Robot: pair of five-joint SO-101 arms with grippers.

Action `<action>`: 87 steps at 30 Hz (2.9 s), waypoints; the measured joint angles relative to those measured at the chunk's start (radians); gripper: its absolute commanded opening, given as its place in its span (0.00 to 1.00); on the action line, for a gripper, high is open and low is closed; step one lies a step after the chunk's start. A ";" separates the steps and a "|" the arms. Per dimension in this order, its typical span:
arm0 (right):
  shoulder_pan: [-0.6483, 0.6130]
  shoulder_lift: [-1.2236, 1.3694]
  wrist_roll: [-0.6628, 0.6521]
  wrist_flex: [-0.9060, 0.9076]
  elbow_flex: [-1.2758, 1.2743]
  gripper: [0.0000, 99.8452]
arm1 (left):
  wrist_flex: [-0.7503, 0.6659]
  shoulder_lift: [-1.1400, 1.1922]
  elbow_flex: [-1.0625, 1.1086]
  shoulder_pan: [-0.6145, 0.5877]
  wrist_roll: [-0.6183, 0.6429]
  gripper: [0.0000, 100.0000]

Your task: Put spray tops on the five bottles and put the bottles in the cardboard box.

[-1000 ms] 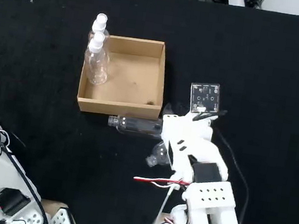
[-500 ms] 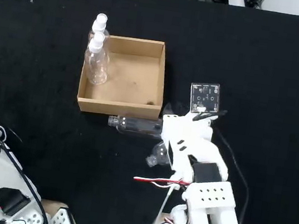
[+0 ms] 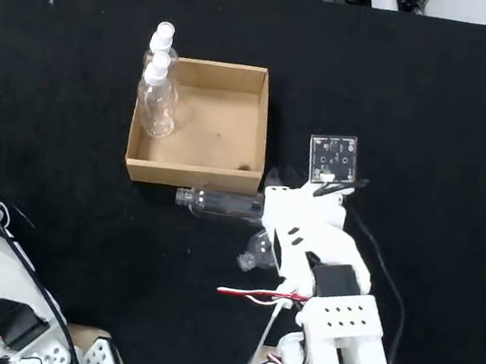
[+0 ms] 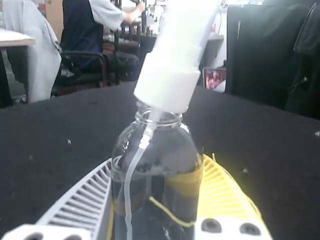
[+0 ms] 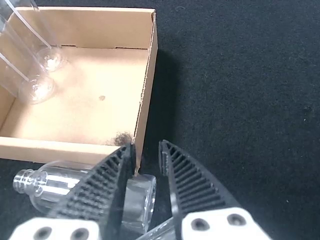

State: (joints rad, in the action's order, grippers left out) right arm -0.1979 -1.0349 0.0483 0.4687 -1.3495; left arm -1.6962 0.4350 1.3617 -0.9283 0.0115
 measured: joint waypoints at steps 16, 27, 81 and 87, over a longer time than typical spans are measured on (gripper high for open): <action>0.000 0.000 0.000 0.000 0.000 0.06 | -0.003 0.017 -0.009 0.000 -0.002 0.09; 0.000 0.000 0.000 0.000 0.000 0.06 | -0.003 0.028 -0.011 -0.005 -0.002 0.27; 0.000 0.000 0.000 -0.021 -0.015 0.06 | 0.164 -0.204 0.049 0.008 -0.060 0.36; 0.000 0.000 0.000 -0.021 -0.015 0.06 | 0.164 -0.204 0.049 0.006 -0.060 0.36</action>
State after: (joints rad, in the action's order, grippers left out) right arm -0.1979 -1.0349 0.0483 0.4473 -1.3648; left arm -1.5321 0.2309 1.4108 -0.9221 -0.0483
